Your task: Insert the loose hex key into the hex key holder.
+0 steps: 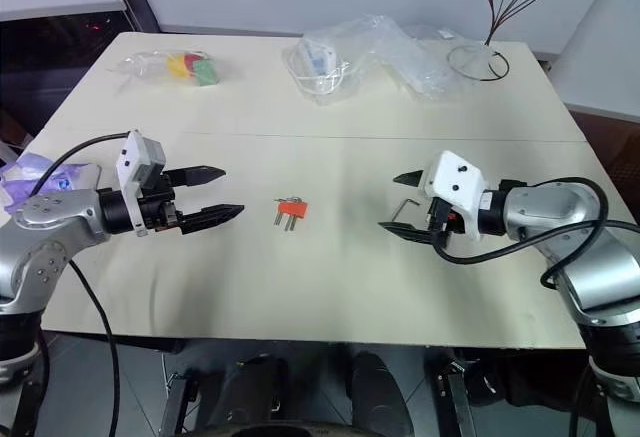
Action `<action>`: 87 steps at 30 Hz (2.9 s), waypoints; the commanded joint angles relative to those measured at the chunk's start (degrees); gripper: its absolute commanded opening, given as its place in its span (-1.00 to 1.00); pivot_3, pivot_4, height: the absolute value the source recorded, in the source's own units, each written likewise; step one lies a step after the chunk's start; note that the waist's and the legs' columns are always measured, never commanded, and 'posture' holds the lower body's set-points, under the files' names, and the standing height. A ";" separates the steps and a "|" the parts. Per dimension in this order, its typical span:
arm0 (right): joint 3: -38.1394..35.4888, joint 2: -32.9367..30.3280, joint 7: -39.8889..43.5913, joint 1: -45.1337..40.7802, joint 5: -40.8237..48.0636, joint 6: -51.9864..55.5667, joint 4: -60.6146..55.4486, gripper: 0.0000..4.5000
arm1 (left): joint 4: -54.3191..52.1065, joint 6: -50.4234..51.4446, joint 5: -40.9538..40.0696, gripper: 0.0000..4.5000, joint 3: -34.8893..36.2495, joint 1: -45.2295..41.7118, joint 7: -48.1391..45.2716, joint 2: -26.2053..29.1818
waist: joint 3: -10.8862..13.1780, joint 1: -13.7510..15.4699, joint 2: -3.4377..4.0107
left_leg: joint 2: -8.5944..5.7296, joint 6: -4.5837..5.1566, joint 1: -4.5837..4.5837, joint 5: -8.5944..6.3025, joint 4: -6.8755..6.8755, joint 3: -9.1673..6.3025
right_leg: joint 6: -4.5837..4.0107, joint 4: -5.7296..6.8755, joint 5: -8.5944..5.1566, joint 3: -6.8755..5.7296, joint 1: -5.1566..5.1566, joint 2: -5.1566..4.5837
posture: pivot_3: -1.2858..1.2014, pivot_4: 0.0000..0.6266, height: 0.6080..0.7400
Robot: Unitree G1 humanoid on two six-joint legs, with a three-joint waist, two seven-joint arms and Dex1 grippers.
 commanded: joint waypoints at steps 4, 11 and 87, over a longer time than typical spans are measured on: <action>11.57 8.92 0.00 -7.67 -6.35 -4.80 5.98 0.75 | -2.59 -1.67 1.54 0.98 1.01 0.75 4.94 -3.04 | 0.00 -0.33 -0.01 | 0.01 0.00 0.02 0.00 0.01 0.01 | 0.00 0.03 0.01 0.00 -0.02 0.03 | 0.03 -0.52 1.00; 20.48 20.40 -0.15 -15.27 -14.63 -14.44 24.27 0.75 | -5.40 -1.51 2.05 0.98 0.72 3.40 6.50 -3.28 | 0.01 -0.08 -0.02 | 0.00 -0.01 -0.06 0.00 0.02 0.02 | 0.00 0.04 0.01 -0.01 -0.12 -0.04 | 0.03 -0.52 1.00; 14.13 15.92 -26.30 -28.22 -42.98 -81.62 31.62 -0.57 | 7.30 11.48 -18.60 1.00 1.64 -19.09 2.07 -12.46 | 0.03 -1.60 -0.04 | -0.02 -0.03 -0.06 0.01 0.01 0.07 | 0.02 0.22 0.03 0.01 -0.23 -0.11 | 0.03 -0.52 1.00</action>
